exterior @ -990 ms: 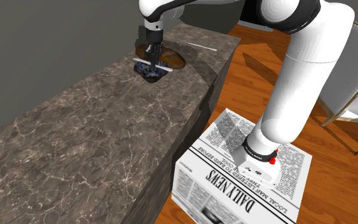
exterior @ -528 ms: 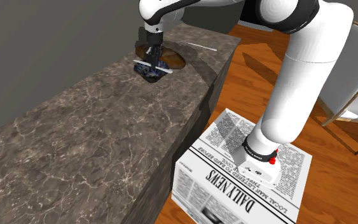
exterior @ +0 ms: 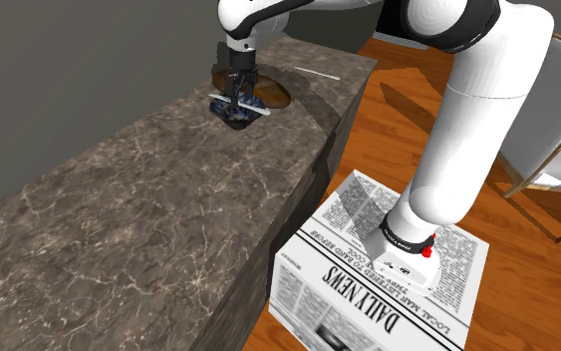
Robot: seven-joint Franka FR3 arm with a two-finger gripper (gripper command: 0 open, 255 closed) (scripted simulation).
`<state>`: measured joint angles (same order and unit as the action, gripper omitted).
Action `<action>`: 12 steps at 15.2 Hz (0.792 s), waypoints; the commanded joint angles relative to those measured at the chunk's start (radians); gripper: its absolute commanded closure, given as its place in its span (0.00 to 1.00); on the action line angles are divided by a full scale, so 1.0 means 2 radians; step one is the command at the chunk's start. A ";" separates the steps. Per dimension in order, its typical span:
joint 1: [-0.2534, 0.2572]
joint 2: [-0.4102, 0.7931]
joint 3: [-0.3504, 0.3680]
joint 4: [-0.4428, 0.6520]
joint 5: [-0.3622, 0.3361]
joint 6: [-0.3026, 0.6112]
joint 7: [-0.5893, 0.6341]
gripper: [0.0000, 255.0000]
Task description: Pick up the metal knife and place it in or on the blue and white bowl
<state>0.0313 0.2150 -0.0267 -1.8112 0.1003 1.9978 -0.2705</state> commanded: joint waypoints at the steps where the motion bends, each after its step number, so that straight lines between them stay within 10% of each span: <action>1: -0.001 -0.004 -0.001 0.011 -0.001 -0.016 0.000 0.00; 12: -0.003 -0.012 -0.002 0.047 -0.002 -0.060 0.002 0.00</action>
